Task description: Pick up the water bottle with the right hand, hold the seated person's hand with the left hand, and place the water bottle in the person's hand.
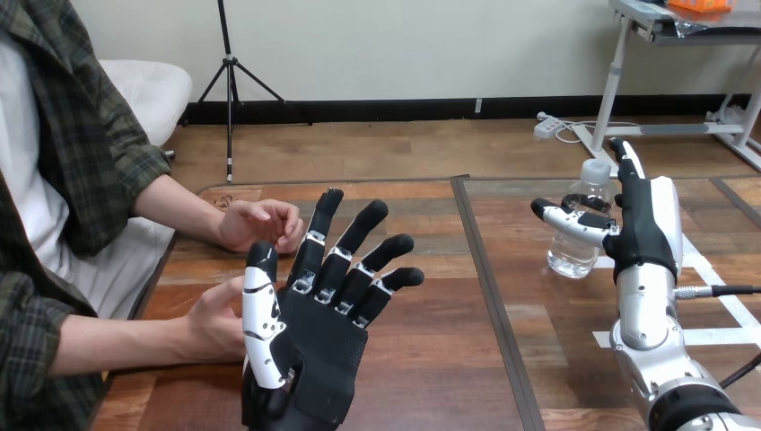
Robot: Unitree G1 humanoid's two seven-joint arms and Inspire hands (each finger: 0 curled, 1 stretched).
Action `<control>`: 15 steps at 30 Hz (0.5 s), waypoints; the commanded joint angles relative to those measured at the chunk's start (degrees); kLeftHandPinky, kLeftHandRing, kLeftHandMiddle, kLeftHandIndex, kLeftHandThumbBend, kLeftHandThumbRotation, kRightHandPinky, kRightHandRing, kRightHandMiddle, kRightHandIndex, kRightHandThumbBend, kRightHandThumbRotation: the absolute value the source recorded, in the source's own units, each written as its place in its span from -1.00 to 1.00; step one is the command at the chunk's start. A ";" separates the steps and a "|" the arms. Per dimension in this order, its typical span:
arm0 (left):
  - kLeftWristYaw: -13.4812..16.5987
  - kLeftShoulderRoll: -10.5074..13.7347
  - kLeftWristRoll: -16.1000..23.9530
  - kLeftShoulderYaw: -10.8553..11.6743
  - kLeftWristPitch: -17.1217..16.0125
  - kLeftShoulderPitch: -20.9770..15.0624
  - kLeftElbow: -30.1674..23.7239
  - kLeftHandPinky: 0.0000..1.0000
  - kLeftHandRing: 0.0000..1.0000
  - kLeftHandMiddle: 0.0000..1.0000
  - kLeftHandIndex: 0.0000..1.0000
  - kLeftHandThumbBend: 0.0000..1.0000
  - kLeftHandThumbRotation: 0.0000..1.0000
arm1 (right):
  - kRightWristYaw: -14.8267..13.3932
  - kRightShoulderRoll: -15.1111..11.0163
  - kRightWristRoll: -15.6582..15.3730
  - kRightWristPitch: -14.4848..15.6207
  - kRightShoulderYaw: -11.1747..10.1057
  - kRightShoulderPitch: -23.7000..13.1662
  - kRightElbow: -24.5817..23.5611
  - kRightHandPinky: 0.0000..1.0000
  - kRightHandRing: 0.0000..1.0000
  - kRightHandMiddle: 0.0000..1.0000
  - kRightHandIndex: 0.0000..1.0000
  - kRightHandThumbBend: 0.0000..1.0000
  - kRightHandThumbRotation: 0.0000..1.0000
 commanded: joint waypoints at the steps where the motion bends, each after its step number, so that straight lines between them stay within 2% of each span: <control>1: -0.18 -5.89 0.23 -0.18 -0.42 3.30 -3.09 0.23 0.43 0.67 0.97 0.04 1.00 | 0.42 -0.53 0.49 0.38 -0.03 -6.19 0.45 0.78 0.91 0.93 0.90 0.33 -1.00; 5: -0.17 -5.90 0.26 -0.16 -0.45 3.30 -3.05 0.23 0.43 0.67 0.97 0.04 1.00 | 1.11 -0.49 1.02 0.57 -0.40 -6.32 0.75 0.79 0.92 0.94 0.91 0.33 -1.00; 15: -0.03 -5.90 0.33 -0.01 -0.64 3.47 -3.07 0.24 0.43 0.67 0.97 0.05 1.00 | 0.99 -0.92 0.28 1.53 0.30 -6.79 1.50 0.81 0.93 0.94 0.92 0.32 -1.00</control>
